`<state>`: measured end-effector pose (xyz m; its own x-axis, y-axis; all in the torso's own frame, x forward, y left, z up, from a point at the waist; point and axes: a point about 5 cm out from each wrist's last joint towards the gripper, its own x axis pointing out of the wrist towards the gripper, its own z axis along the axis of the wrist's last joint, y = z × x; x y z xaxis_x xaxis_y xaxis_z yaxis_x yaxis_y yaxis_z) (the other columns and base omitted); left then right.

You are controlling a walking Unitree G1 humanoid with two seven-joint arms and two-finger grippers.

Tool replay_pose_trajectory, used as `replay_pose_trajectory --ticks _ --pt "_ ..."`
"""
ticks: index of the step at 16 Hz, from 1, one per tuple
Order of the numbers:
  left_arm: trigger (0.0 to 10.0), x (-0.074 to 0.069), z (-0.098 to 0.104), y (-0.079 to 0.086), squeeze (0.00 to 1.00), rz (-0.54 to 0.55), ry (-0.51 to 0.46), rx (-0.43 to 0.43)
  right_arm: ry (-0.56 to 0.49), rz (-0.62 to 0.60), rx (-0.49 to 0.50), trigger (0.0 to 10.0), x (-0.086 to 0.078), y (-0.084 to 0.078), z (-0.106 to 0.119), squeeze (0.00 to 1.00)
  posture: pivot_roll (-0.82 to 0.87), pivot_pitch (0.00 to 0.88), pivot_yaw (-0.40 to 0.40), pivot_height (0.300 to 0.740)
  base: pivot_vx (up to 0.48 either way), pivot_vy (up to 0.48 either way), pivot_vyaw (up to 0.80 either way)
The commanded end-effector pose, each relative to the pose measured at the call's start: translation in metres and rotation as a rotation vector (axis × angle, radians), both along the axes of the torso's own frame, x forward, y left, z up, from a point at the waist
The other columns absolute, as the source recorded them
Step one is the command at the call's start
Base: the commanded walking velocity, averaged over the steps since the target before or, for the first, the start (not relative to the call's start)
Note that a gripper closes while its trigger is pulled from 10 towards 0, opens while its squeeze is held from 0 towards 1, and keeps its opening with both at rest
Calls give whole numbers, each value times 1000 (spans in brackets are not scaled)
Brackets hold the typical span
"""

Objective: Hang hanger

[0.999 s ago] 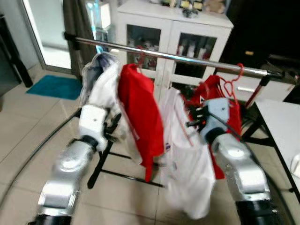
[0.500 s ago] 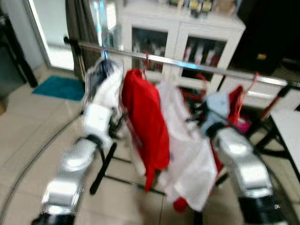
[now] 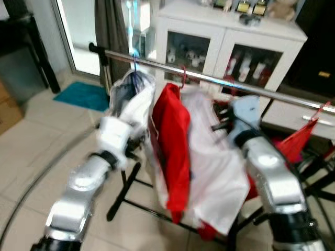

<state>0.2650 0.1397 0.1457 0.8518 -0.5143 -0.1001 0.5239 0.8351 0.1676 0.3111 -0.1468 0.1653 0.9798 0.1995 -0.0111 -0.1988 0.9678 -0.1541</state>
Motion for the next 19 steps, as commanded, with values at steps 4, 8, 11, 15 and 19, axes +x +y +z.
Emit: replay_pose_trajectory --ticks 4,8,11,15,19 --pt "10000 -14 7 -3 0 -180 -6 32 -11 -44 1 10000 19 -1 12 0 -50 0 -73 740 0 0 0" --pt "10000 -24 17 -6 0 -339 28 12 53 -96 -45 10000 53 -7 20 0 -40 0 -65 740 0 0 0" --pt "10000 -30 21 -6 0 -403 50 14 126 -108 -39 10000 70 -6 19 0 -34 0 -65 740 0 0 0" --pt "10000 -32 21 -3 0 -410 64 23 211 -79 -32 10000 78 -1 6 0 -24 0 -67 740 0 0 0" --pt "10000 -32 21 -2 0 -413 75 30 305 -73 -36 10000 81 5 -8 0 -23 0 -59 740 0 0 0"
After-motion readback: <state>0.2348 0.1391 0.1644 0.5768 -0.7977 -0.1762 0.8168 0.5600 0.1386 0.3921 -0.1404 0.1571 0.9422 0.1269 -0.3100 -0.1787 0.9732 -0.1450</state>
